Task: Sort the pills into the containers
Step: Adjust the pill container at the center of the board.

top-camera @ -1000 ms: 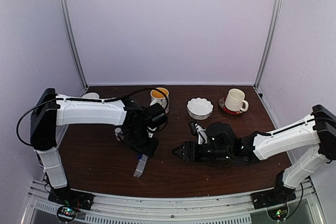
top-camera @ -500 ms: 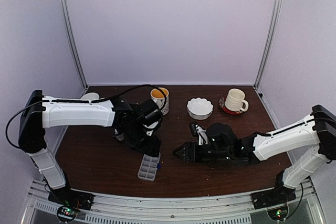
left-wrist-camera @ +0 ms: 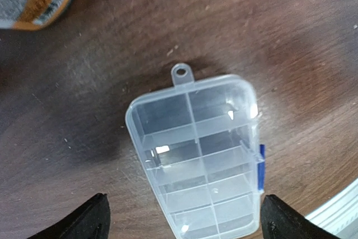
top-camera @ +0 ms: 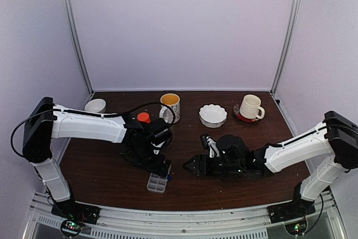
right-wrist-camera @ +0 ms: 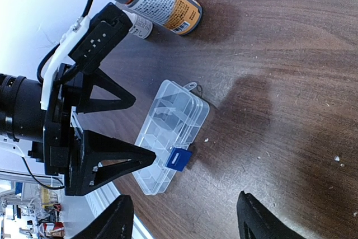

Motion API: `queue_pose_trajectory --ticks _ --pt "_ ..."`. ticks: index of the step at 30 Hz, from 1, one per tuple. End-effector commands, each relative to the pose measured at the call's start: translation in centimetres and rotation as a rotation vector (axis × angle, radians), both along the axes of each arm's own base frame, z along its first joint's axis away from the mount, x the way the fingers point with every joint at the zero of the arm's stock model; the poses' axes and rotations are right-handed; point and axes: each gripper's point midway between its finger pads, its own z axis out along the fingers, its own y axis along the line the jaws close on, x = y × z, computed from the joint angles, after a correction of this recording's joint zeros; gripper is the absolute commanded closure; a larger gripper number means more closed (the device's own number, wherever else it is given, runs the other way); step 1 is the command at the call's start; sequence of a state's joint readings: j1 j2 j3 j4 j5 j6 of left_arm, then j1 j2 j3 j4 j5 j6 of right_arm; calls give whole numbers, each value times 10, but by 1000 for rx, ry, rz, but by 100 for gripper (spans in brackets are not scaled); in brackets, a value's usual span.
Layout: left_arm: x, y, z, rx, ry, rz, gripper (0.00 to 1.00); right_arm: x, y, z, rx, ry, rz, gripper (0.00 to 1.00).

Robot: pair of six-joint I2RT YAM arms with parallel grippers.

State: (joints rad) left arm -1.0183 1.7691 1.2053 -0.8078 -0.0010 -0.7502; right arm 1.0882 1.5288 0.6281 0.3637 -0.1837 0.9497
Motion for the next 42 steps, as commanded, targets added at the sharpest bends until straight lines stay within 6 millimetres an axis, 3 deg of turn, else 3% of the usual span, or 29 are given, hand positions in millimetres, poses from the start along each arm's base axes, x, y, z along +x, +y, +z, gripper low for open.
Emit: queue_pose_trajectory --ticks 1,10,19,27,36,42 --pt "-5 -7 -4 -66 8 7 2 -1 12 -5 34 25 19 35" --pt "-20 7 2 -152 0 19 3 0 48 -9 125 71 76 37" --pt "-31 5 9 -244 -6 8 2 6 80 -7 172 93 132 29" --pt "-30 11 11 -335 -3 67 3 16 81 -22 195 148 125 29" --pt "-25 31 8 -444 23 122 10 11 88 -30 229 202 156 29" --pt "-23 37 0 -504 58 157 30 8 90 -35 237 223 175 29"
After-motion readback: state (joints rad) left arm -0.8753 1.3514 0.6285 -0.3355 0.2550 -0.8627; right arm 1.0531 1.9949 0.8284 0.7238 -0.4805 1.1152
